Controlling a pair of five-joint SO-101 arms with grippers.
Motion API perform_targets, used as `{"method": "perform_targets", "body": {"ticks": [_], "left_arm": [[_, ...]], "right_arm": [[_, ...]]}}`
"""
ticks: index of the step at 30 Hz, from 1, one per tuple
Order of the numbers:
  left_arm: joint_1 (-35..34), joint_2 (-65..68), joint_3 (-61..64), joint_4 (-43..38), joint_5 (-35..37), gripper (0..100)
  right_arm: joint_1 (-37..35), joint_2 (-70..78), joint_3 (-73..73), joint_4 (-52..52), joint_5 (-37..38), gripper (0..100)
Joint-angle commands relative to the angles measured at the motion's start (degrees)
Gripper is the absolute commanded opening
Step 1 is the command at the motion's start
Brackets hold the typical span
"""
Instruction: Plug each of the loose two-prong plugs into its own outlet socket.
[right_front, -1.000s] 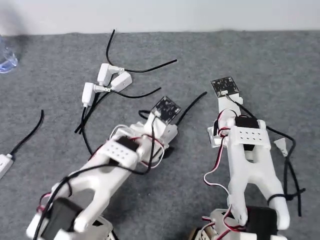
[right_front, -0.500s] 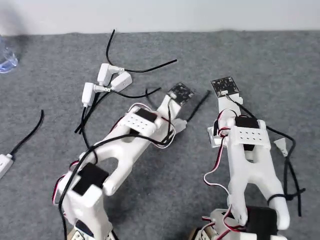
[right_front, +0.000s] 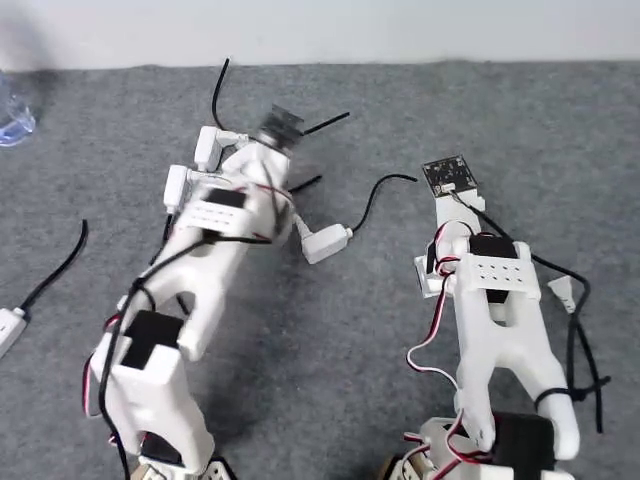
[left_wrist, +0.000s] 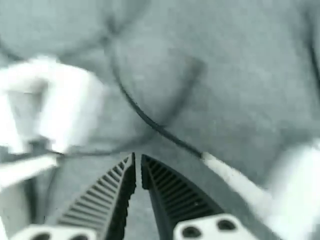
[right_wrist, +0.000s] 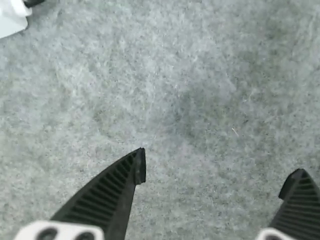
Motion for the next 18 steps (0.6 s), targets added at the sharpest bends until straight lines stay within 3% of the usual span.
{"method": "perform_targets", "body": {"ticks": [1,3,8,10,14,18], "left_arm": [[0.6,-0.5,-2.4,-4.0,0.9,2],[3.5,-1.2,-2.3,1.0,0.9,2],[8.6,-8.1,-8.3,25.4,0.8,1],[9.1,-12.0,-9.4,30.1,0.7,2],[10.5,-13.2,-6.9,27.0,0.3,2],[11.5,-3.7,-7.0,22.7,0.3,1]], "right_arm": [[-0.6,-1.7,-0.5,-1.1,0.0,41.2],[-0.6,-1.7,-0.1,-1.3,0.0,41.2],[-1.1,-1.7,2.3,-5.0,3.3,41.2],[-2.2,-1.7,2.9,-5.5,4.0,41.2],[-2.2,-1.7,2.9,-5.5,4.0,41.2],[-0.3,-1.7,2.9,-5.6,3.6,41.2]]}}
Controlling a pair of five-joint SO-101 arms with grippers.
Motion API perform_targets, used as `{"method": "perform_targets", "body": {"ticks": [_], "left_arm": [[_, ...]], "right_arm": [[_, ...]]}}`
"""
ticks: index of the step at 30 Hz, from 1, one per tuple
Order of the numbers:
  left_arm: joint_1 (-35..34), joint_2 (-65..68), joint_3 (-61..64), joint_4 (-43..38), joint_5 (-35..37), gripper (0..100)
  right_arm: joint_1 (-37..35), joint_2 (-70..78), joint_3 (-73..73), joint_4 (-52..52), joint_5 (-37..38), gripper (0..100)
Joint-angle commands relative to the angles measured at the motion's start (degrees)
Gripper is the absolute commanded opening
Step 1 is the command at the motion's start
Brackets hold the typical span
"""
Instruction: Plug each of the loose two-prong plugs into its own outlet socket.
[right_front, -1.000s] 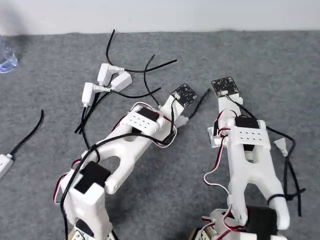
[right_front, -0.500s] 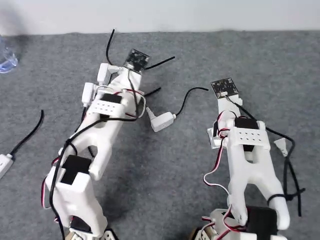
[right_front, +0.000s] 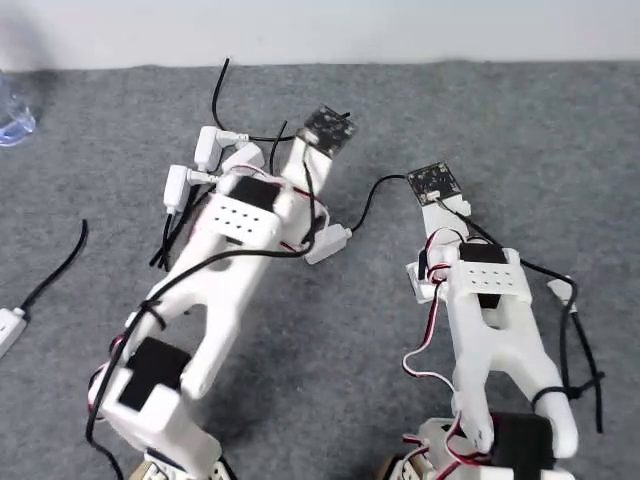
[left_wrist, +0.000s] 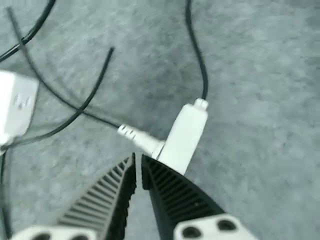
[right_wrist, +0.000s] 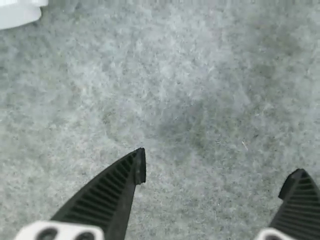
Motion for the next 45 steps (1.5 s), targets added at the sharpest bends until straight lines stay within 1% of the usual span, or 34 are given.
{"method": "perform_targets", "body": {"ticks": [1,4,7,10,13,16,21,23,28,29,30,32,34,38,42,45], "left_arm": [[1.0,6.9,-2.5,-2.2,0.0,1],[1.8,14.3,-6.9,-1.0,-0.2,1],[2.0,18.9,-15.0,3.5,-0.3,1],[1.9,24.3,-22.5,4.9,-0.4,1],[1.9,30.1,-32.2,10.1,-0.4,1],[1.0,36.5,-43.2,12.9,-0.4,1],[-1.0,47.9,-64.8,14.2,-0.1,2],[-1.0,51.5,-73.8,19.3,0.0,2],[0.2,56.4,-96.5,39.2,-0.3,1],[0.4,57.1,-100.0,40.6,0.0,1],[0.0,57.7,-102.3,40.4,0.1,1],[-0.7,58.3,-103.6,40.4,0.4,1],[-0.4,58.5,-102.4,40.4,1.5,1],[3.5,56.8,-93.5,40.5,1.5,1],[8.1,51.5,-83.4,40.5,1.4,1],[9.7,46.7,-76.1,40.4,1.6,1]], "right_arm": [[1.6,-1.6,-0.6,-1.0,0.2,41.2],[1.4,-1.6,-0.5,-1.5,0.2,41.2],[1.3,-1.6,1.4,-4.4,0.3,41.2],[1.3,-1.6,1.8,-5.1,0.4,41.2],[1.3,-1.6,1.8,-5.1,0.4,41.2],[1.3,-1.6,1.8,-5.1,0.4,41.2],[1.3,-1.6,1.9,-5.4,0.6,41.2],[1.5,-1.6,1.9,-5.4,0.6,41.2],[1.6,-1.6,2.0,-6.4,0.5,41.2],[1.7,-1.6,2.4,-6.9,0.6,41.2],[1.7,-1.6,2.8,-7.6,0.6,41.2],[1.8,-1.7,3.2,-8.1,0.6,41.2],[2.9,-1.7,3.2,-8.2,0.6,41.2],[5.1,-1.5,3.3,-10.7,0.3,41.2],[4.9,1.4,3.5,-12.7,0.4,41.2],[5.0,3.3,2.9,-13.8,0.4,41.2]]}}
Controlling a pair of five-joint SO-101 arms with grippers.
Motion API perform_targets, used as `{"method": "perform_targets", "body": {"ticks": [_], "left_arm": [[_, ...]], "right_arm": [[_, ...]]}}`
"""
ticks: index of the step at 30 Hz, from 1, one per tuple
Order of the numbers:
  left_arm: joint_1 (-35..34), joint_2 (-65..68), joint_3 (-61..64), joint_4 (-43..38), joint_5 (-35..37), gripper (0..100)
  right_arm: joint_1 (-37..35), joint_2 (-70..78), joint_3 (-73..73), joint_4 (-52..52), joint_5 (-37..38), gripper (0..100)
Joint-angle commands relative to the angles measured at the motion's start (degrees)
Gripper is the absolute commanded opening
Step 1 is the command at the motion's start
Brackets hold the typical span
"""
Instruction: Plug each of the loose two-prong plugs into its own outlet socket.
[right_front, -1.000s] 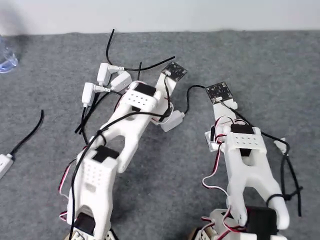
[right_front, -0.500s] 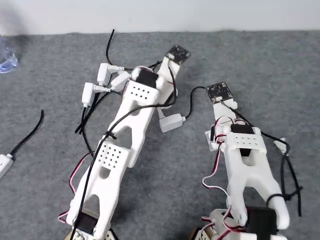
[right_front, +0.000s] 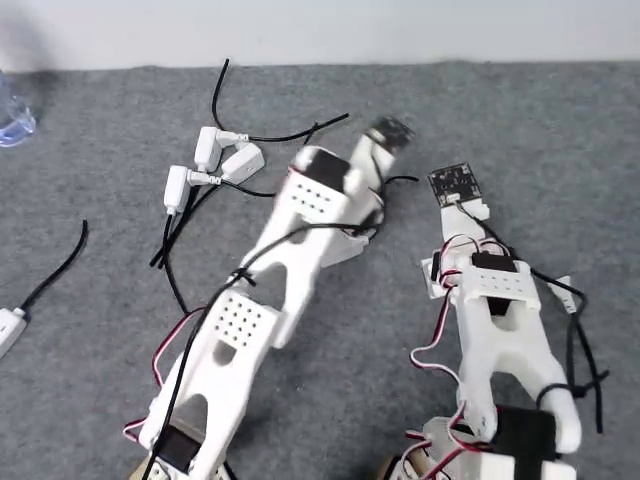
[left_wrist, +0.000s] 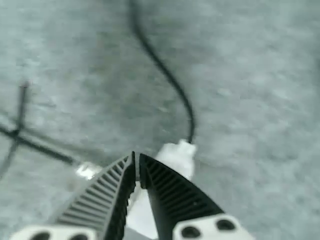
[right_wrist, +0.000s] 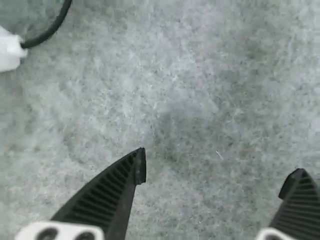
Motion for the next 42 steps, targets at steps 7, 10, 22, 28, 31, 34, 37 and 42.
{"method": "perform_targets", "body": {"ticks": [7,10,22,28,31,34,37,42], "left_arm": [[2.1,-13.2,22.5,1.8,0.8,1],[1.9,-13.3,30.7,-0.4,0.3,1],[-7.6,-11.5,29.1,-14.8,-8.4,2],[-9.1,-5.1,17.5,-10.5,-10.5,2],[-9.5,-1.9,10.2,-6.2,-10.5,2],[-9.1,-1.0,1.2,1.7,-10.7,2],[-9.5,-2.8,-3.6,1.8,-10.1,2],[-8.5,-10.3,3.6,1.8,-10.4,15]], "right_arm": [[0.8,2.3,-2.0,-1.5,0.4,41.2],[0.8,2.3,-2.0,-1.5,0.4,41.2],[0.8,2.2,-2.0,-1.5,0.6,41.2],[0.8,2.2,-2.0,-1.5,0.6,41.2],[0.7,2.3,-1.9,-1.5,0.6,41.2],[0.7,2.3,-1.9,-1.5,0.6,41.2],[0.6,2.3,-1.9,-1.5,0.6,41.2],[0.7,2.3,-1.9,-1.8,0.7,41.2]]}}
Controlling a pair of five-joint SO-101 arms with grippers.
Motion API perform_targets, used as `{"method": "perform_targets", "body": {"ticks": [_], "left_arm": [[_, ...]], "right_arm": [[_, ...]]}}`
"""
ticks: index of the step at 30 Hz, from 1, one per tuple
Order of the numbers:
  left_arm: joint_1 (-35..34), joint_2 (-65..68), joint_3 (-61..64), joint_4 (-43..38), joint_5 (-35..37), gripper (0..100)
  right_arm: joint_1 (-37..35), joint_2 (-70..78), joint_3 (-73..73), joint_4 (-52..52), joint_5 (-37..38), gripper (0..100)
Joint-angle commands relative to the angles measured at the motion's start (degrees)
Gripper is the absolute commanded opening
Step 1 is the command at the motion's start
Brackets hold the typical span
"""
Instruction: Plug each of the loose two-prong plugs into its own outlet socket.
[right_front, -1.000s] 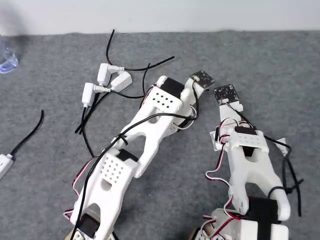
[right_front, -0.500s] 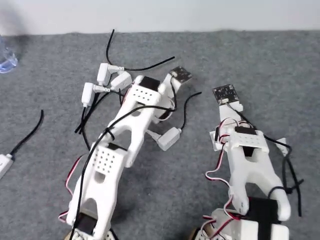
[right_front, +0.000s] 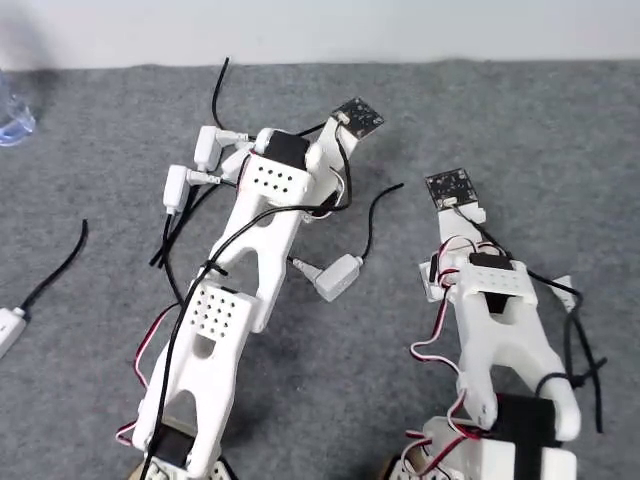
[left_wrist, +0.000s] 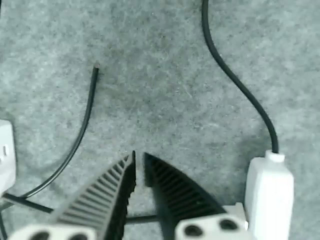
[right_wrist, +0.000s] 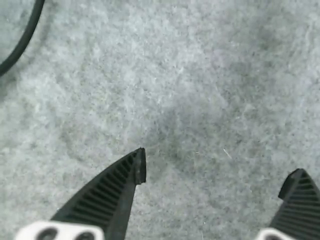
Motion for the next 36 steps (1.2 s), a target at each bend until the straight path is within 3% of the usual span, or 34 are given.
{"method": "perform_targets", "body": {"ticks": [1,6,11,19,32,36], "left_arm": [[1.0,-8.9,5.1,1.9,-0.2,18],[4.7,-19.3,20.5,1.8,0.3,20],[7.9,-28.0,36.4,1.2,5.8,20],[6.1,-29.8,56.0,-16.5,6.8,20],[6.7,-24.3,55.9,-21.7,5.7,20],[6.9,-24.0,52.7,-20.2,5.6,8]], "right_arm": [[0.7,-0.1,-1.9,-1.5,0.6,41.2],[0.7,-0.1,-1.9,-1.5,0.6,41.2],[0.7,-0.1,-1.9,-1.5,0.6,41.2],[0.7,-0.1,-1.9,-1.3,0.6,41.2],[0.7,-0.1,-1.9,-1.5,0.6,41.2],[0.7,-0.1,-1.9,-1.5,0.6,41.2]]}}
